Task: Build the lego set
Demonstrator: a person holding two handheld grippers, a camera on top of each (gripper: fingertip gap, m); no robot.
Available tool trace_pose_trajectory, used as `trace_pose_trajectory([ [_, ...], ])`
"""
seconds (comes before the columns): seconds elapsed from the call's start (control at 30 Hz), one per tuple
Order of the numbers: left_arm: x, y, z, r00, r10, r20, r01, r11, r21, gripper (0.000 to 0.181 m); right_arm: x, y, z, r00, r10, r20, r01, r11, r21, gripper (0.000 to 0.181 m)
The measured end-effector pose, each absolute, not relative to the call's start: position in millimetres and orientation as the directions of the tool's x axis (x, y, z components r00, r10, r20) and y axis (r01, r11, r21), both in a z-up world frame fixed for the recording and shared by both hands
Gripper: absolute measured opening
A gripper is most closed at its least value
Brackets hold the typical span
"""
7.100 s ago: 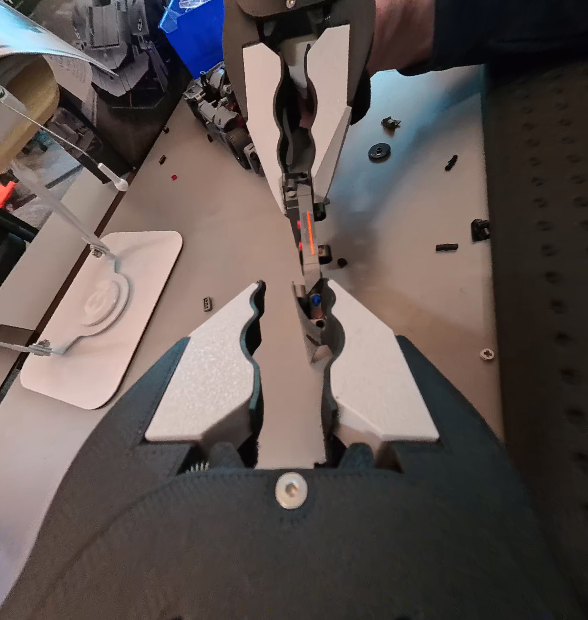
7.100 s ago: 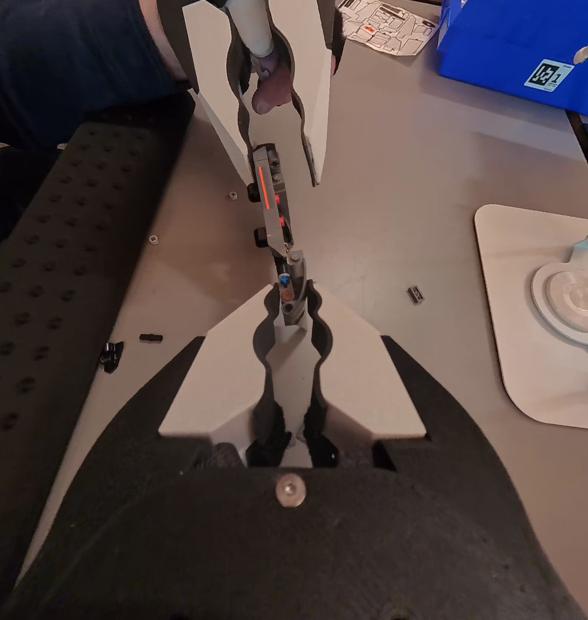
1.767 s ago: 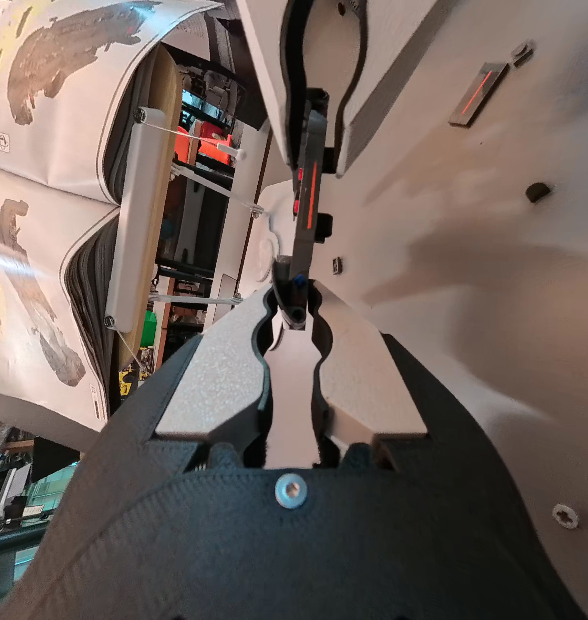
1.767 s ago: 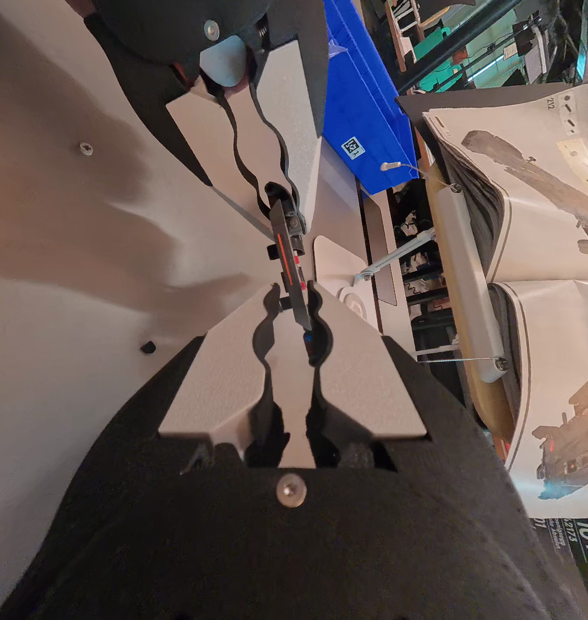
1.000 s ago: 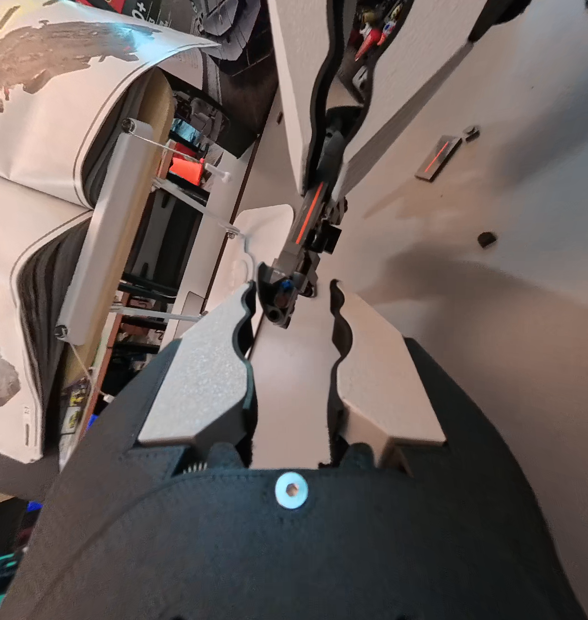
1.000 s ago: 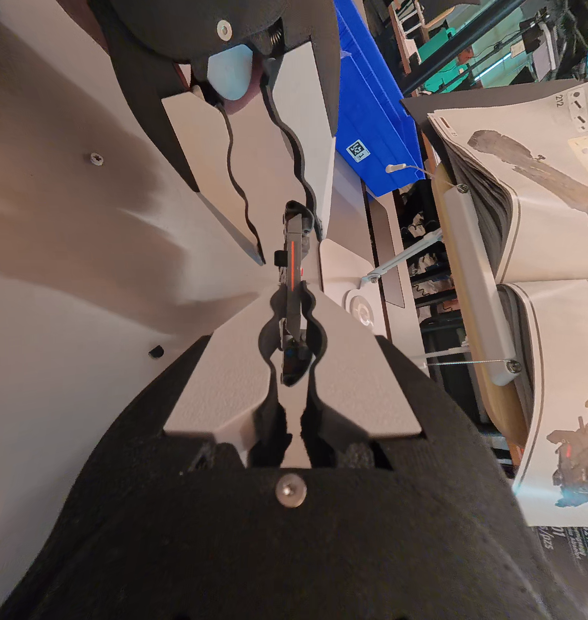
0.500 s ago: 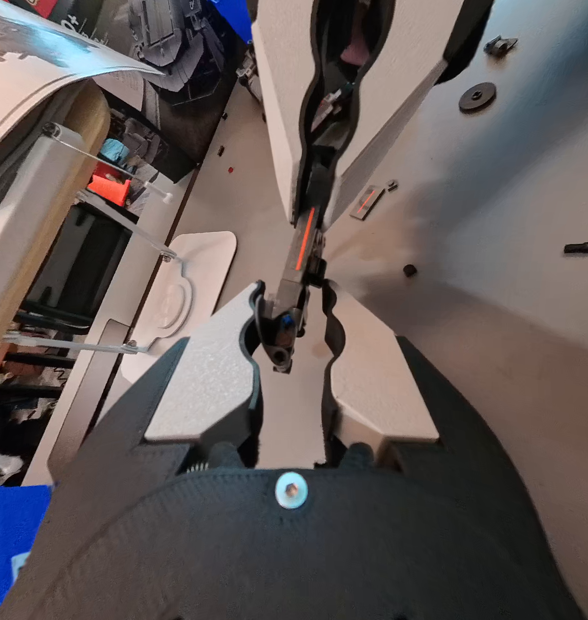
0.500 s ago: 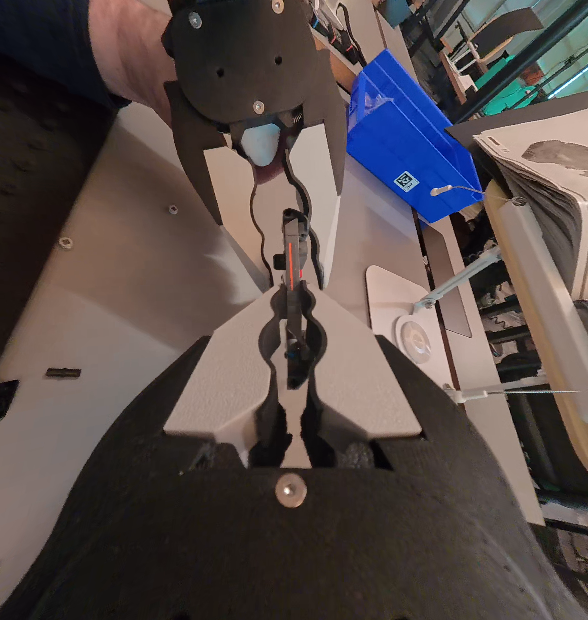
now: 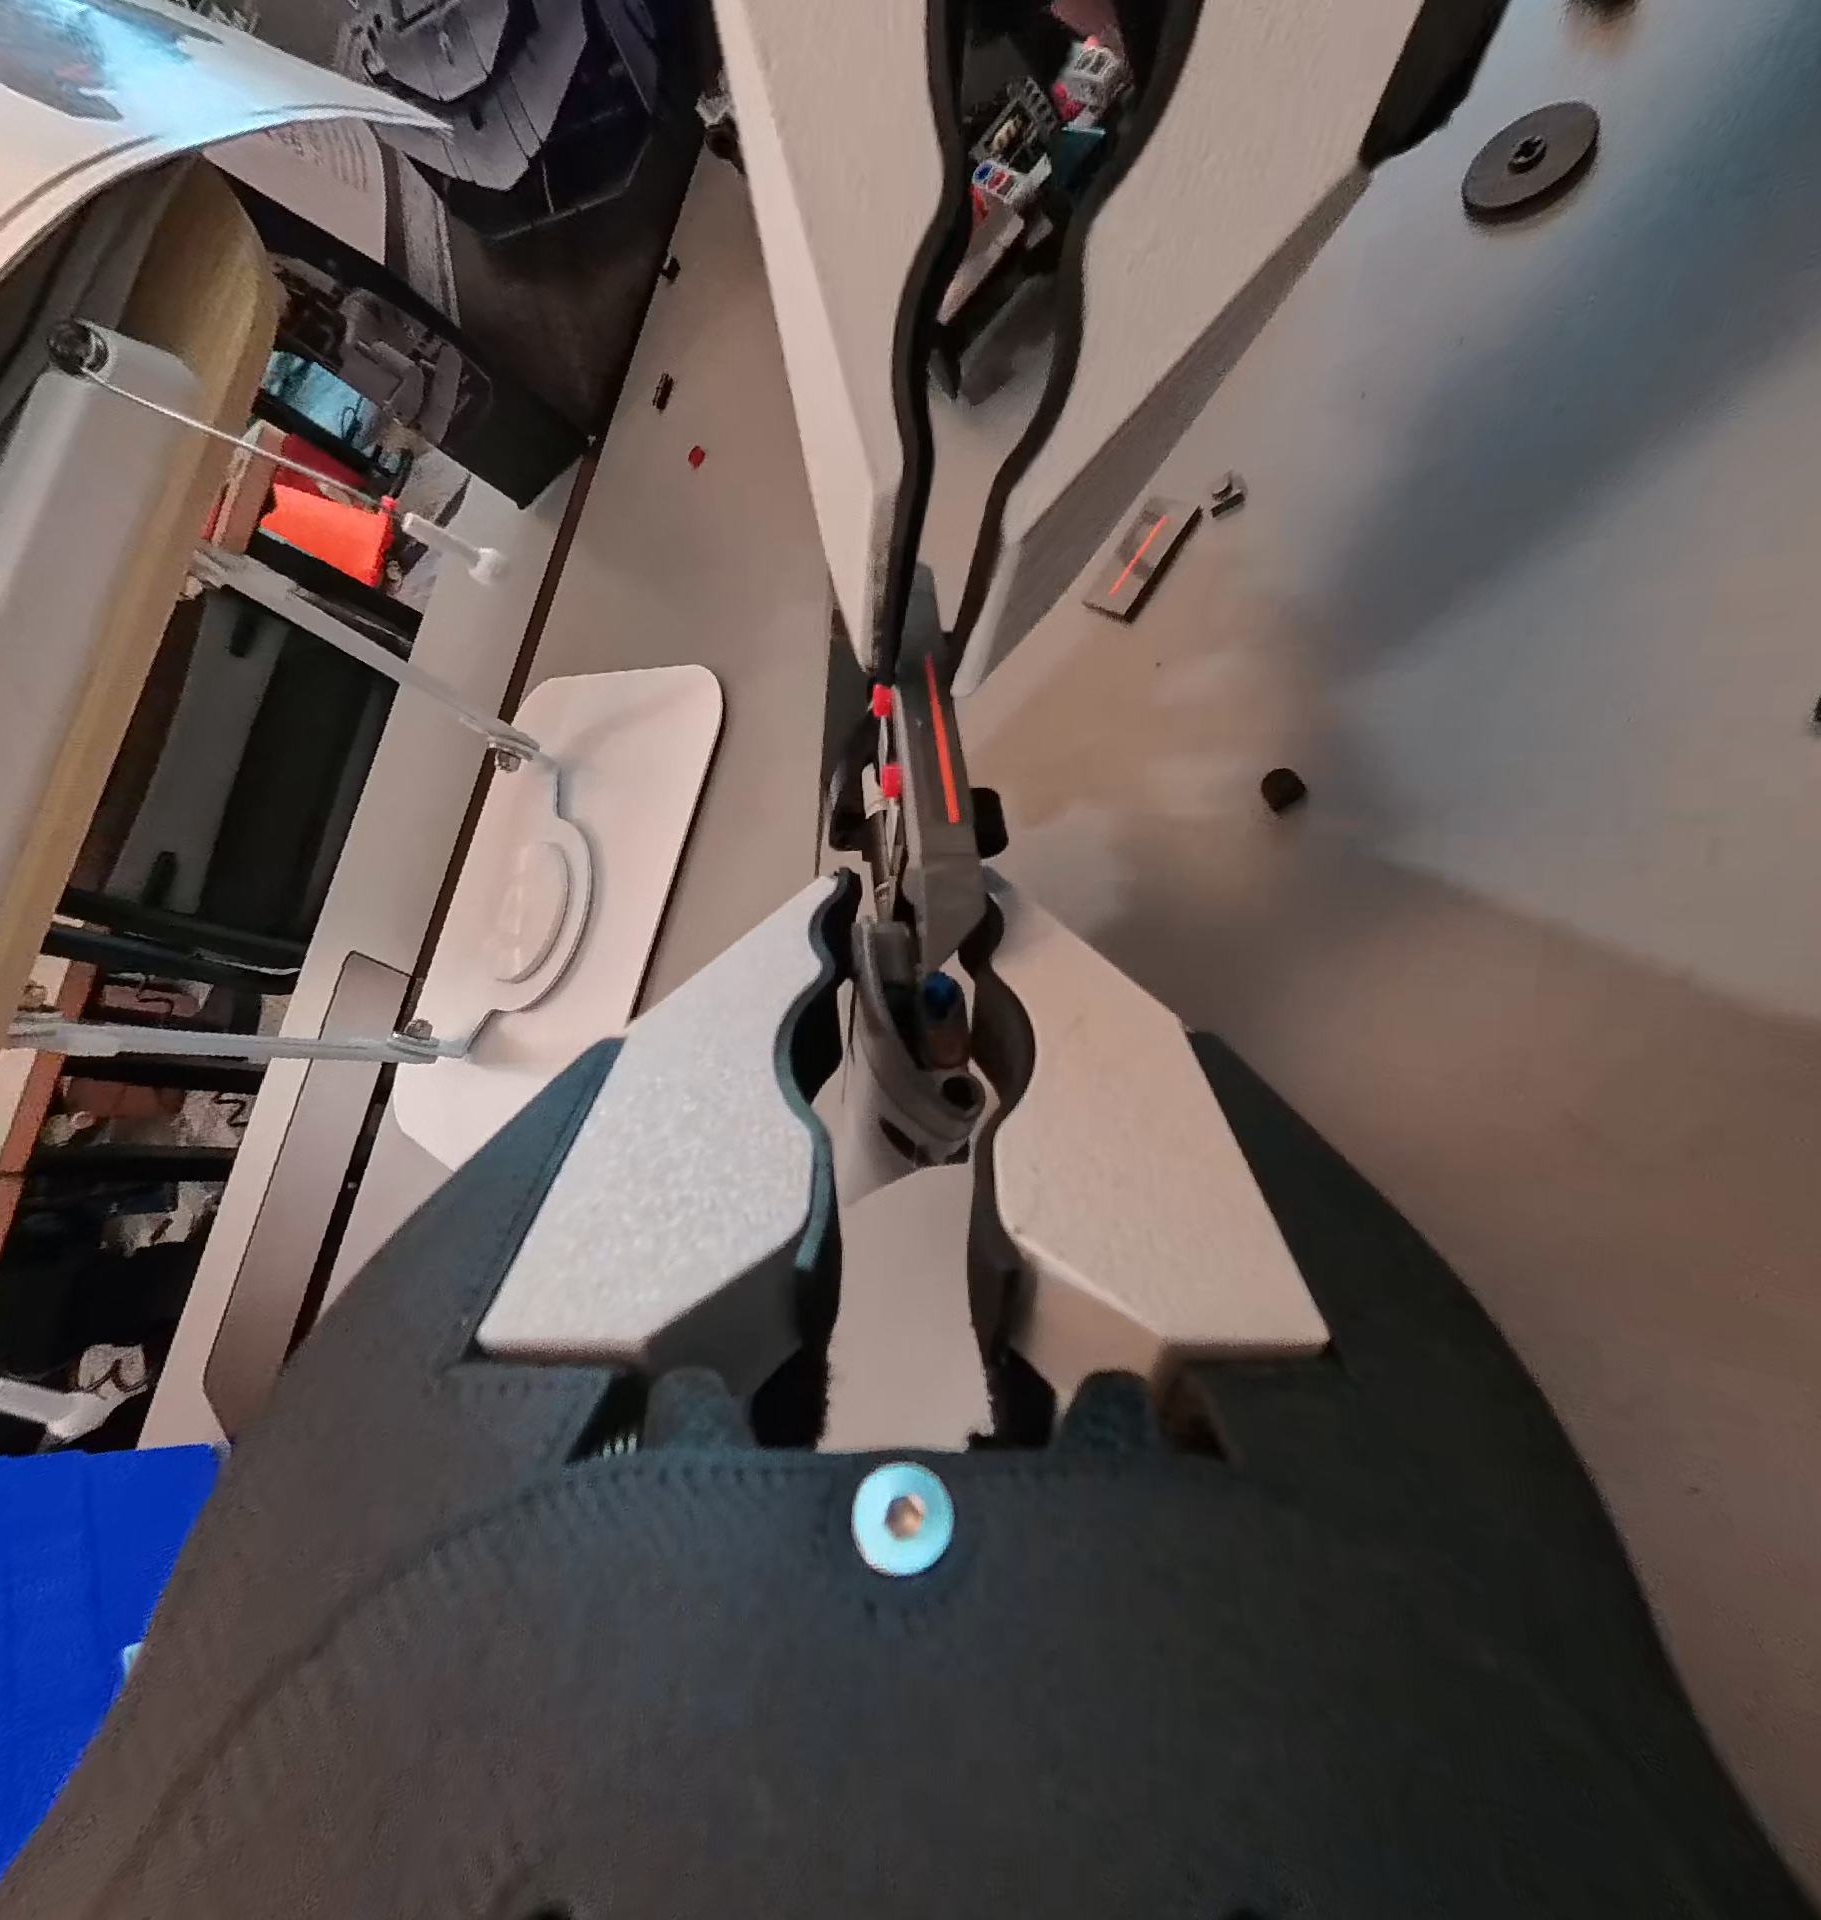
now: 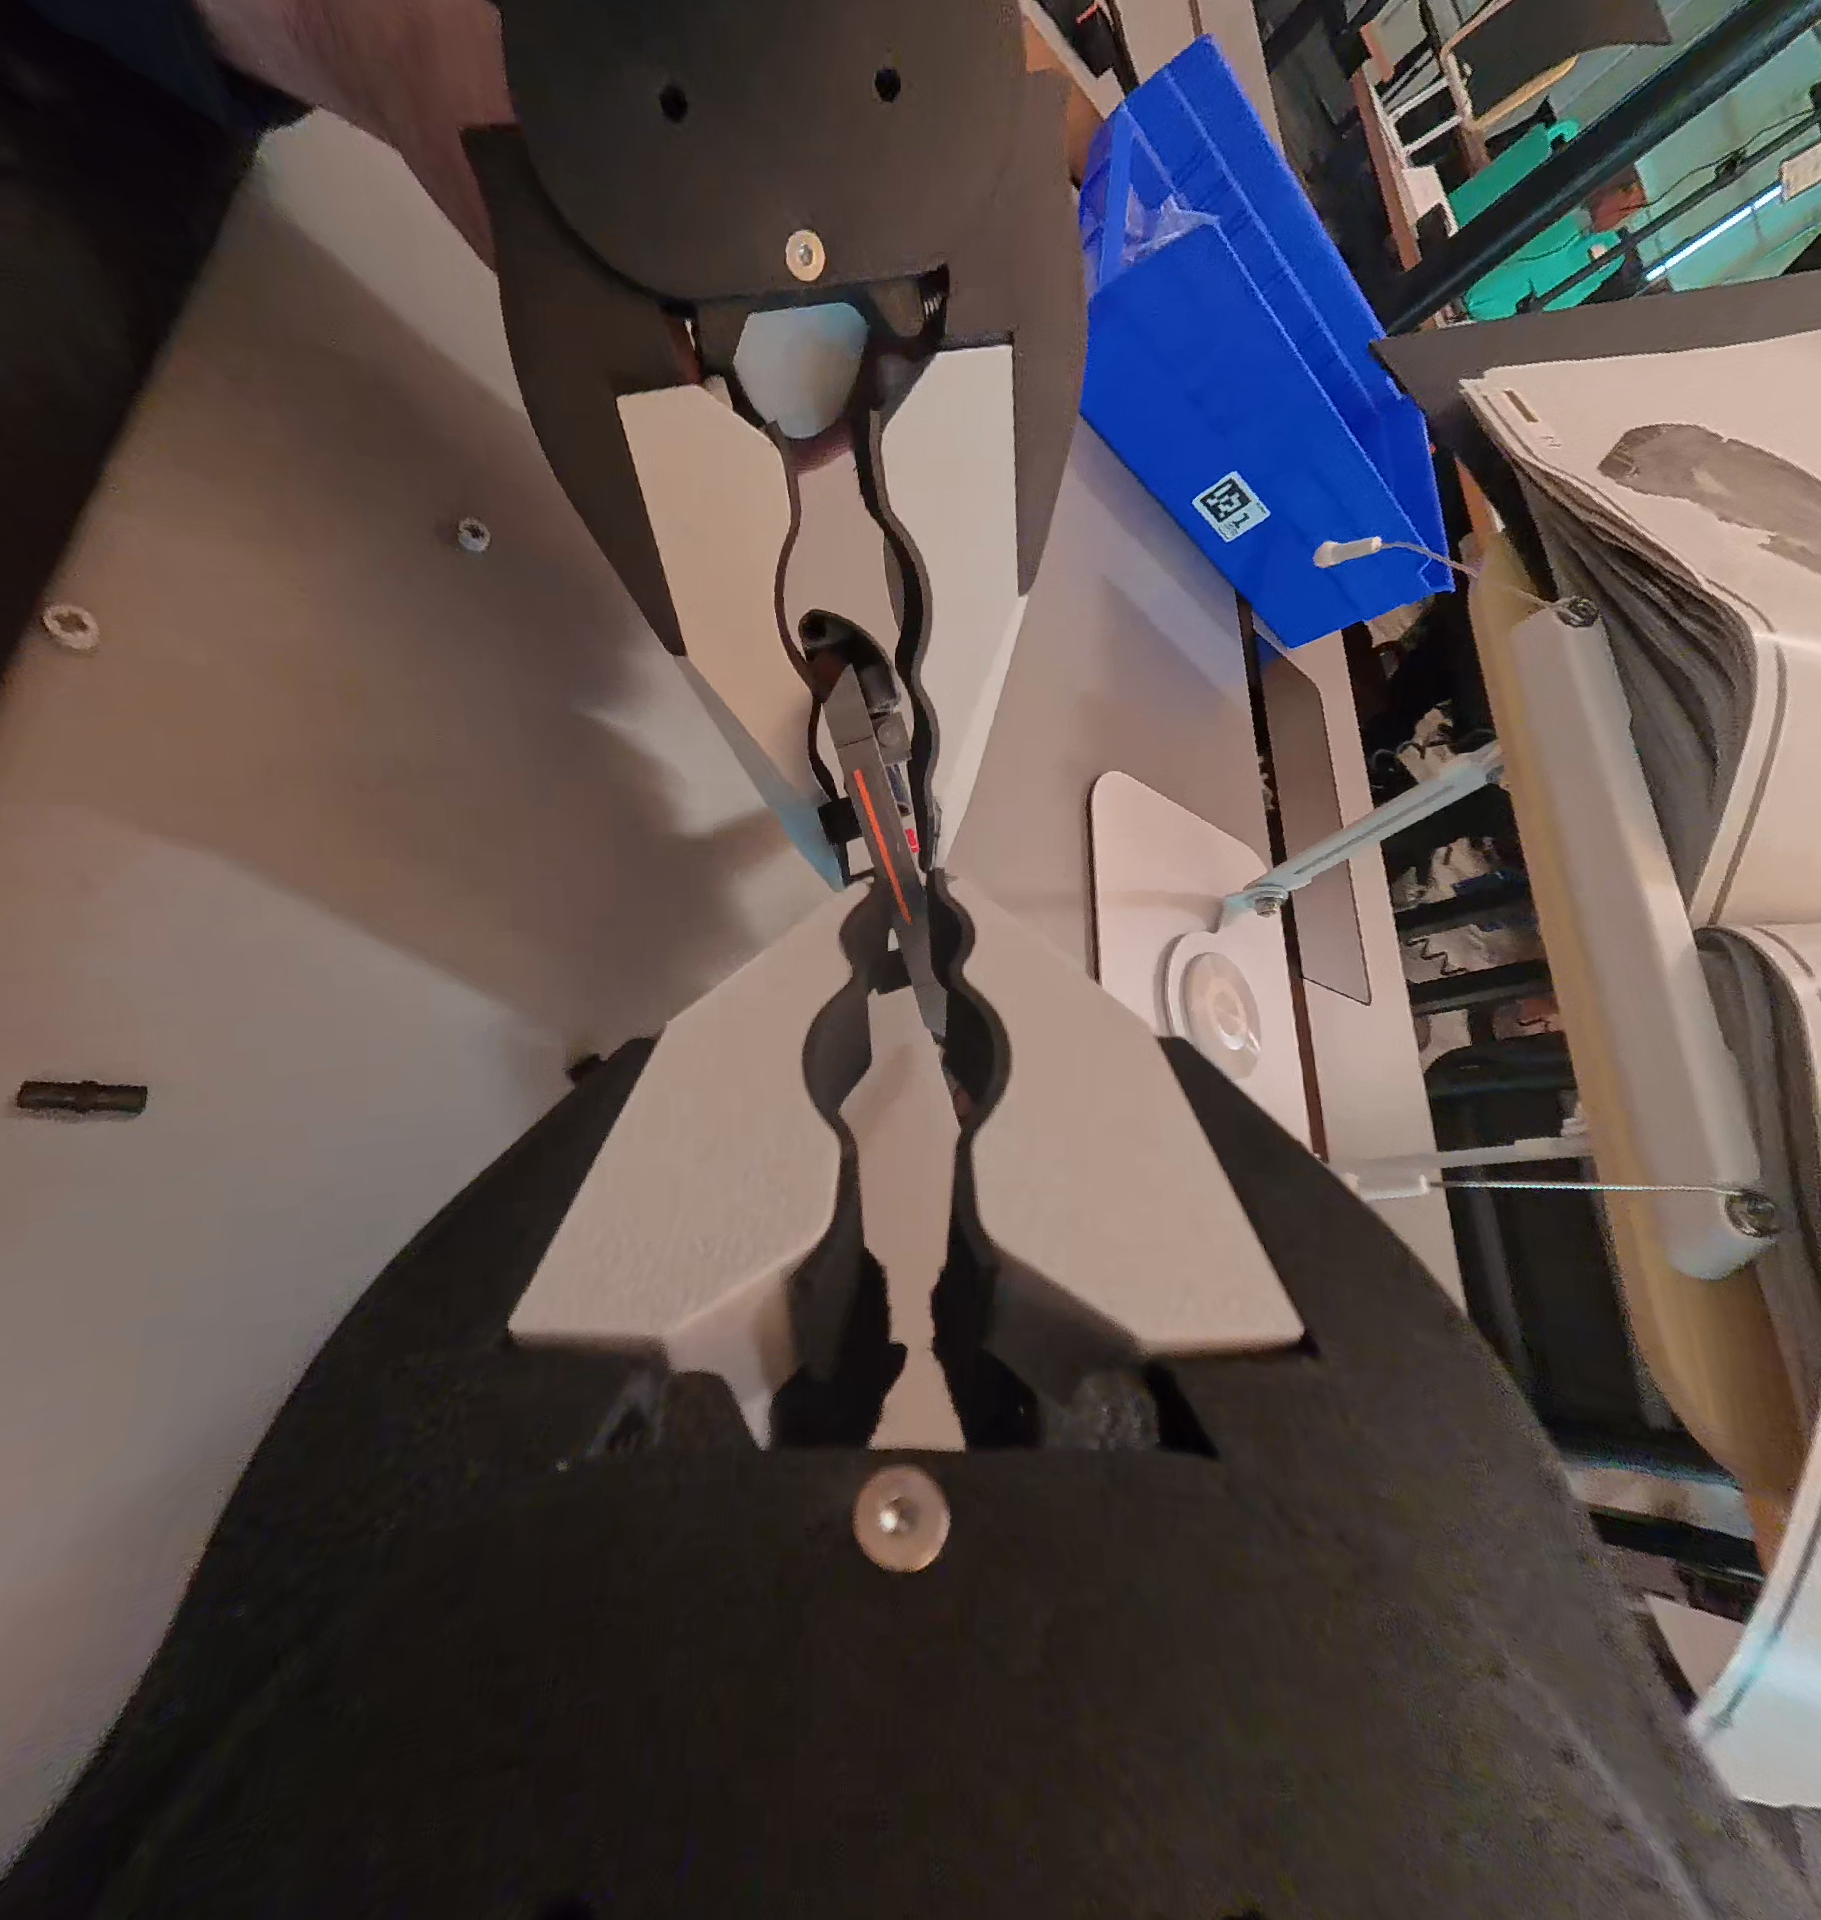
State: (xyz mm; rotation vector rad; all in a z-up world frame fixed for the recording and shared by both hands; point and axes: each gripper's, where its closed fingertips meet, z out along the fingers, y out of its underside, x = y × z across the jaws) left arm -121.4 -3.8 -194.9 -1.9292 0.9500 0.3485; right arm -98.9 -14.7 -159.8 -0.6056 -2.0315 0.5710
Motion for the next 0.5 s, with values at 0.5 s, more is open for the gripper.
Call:
trace_pose_trajectory([
  [0.5, -118.9, -3.9, -198.0, 0.651, -0.485, -0.584, -0.749, -0.285, -0.599, 0.016, -98.5, -19.4, -163.0, -0.463, 0.548, 0.697, 0.191, 0.829, -0.525, 0.01],
])
